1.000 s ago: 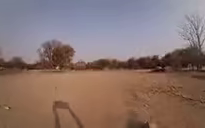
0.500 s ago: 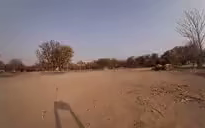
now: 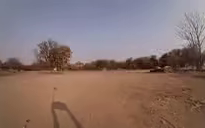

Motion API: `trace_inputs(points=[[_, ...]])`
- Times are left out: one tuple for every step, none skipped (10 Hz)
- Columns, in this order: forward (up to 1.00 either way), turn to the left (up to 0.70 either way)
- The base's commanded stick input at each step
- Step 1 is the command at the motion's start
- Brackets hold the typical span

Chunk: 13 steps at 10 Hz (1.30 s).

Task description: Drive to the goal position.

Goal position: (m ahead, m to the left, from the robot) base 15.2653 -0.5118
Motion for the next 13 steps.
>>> trace_inputs(points=[[0.70,0.00],[0.70,0.00],[0.70,0.00],[0.70,0.00],[0.70,0.00],[0.70,0.00],[0.70,0.00],[0.70,0.00],[0.70,0.00],[0.70,0.00],[0.70,0.00],[0.70,0.00],[0.70,0.00]])
